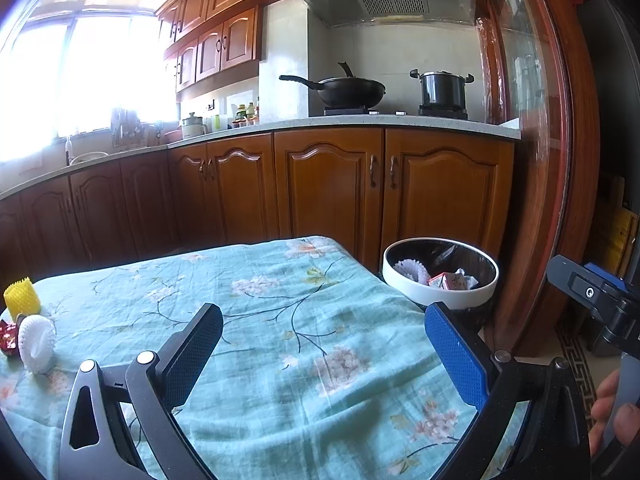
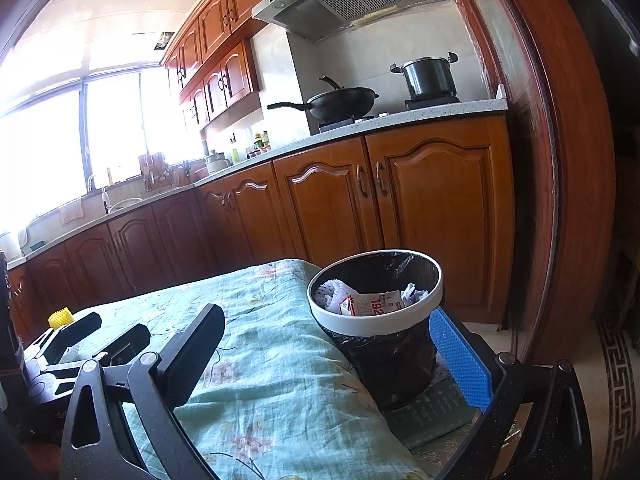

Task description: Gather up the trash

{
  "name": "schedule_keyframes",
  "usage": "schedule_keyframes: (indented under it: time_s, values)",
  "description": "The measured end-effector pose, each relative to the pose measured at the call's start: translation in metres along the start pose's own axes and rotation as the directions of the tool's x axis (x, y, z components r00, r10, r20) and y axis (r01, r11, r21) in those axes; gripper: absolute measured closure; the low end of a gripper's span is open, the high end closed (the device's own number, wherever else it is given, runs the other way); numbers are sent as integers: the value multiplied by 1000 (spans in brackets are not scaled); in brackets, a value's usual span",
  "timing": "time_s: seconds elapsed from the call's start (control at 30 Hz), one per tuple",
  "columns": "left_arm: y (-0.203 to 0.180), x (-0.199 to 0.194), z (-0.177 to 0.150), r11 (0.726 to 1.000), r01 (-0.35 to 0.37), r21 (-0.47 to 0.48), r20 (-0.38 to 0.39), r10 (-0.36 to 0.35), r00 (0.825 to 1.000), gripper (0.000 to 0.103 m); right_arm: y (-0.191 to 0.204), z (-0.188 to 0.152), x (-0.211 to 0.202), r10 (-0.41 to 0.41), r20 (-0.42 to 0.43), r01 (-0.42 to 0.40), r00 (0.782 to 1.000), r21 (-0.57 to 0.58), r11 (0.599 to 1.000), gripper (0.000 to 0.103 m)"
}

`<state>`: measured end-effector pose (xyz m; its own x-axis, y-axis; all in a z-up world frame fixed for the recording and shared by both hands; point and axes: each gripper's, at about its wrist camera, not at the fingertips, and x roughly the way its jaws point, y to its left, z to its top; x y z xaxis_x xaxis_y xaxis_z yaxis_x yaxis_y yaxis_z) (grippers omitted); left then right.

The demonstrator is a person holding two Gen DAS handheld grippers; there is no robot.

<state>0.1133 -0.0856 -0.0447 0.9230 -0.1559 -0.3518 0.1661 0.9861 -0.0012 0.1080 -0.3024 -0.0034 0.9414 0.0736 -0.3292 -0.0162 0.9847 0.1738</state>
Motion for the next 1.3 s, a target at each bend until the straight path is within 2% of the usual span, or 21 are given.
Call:
schedule_keyframes:
  time_s: [1.3]
  values:
    - [10, 6, 1, 999, 14, -40, -33, -16, 999, 1, 2, -4, 14, 36, -46, -35, 998, 20, 999, 0]
